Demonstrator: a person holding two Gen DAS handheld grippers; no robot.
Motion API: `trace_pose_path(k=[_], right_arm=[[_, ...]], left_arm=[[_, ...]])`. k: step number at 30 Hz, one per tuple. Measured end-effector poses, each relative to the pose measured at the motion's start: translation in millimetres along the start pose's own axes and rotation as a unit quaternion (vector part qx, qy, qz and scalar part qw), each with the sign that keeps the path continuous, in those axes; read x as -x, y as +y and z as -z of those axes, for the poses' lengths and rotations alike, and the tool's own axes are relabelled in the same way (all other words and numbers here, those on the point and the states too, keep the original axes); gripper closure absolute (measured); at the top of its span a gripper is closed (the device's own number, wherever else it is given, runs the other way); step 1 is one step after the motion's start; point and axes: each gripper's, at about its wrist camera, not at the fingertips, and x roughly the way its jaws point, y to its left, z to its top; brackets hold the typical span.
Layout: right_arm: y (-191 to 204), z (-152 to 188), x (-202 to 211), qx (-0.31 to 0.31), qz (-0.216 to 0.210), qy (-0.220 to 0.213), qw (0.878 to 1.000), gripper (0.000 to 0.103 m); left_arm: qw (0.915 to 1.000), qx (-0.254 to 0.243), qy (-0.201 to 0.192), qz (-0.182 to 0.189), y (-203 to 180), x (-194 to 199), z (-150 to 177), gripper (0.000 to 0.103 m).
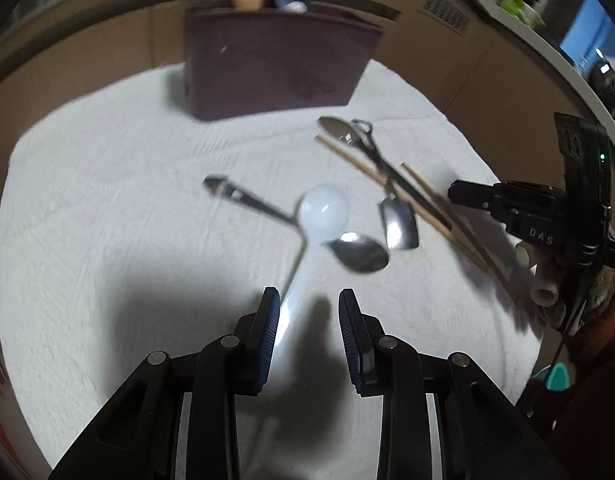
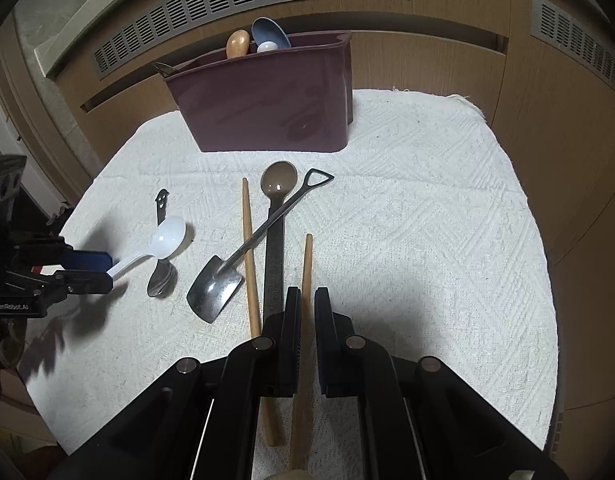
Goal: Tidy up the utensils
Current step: 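Grasp the white plastic spoon by its bowl with the left tool, then lift the white plastic spoon off the towel with the left tool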
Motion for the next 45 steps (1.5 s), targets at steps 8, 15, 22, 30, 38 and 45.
trace_pose_path(k=[8, 15, 22, 30, 38, 45], right_arm=[[1.6, 4.7, 4.0, 0.019, 0.017, -0.003, 1.0, 0.095], [-5.8, 7.2, 6.6, 0.022, 0.015, -0.004, 1.0, 0.093], [-0.9, 2.8, -4.6, 0.021, -0.011, 0.008, 1.0, 0.093], [16.2, -15.2, -32.0, 0.043, 0.03, 0.022, 0.998, 0.095], [11.1, -3.5, -14.7, 0.024, 0.024, 0.017, 0.999, 0.098], [6.7, 5.6, 18.3, 0.006, 0.023, -0.029, 0.999, 0.098]], left_arm=[[0.9951, -0.064, 0.01, -0.075, -21.3, -45.1, -42.5, 0.07], [0.992, -0.071, 0.009, -0.104, -16.0, -54.7, -54.4, 0.061], [0.9956, -0.08, 0.014, -0.046, -15.4, -52.3, -50.3, 0.059], [0.9976, -0.053, 0.016, -0.041, -17.8, -55.6, -55.1, 0.059], [0.9936, -0.038, 0.033, -0.101, -30.2, -60.9, -55.2, 0.059], [0.9917, -0.009, 0.016, -0.127, -28.2, -60.4, -56.0, 0.068]])
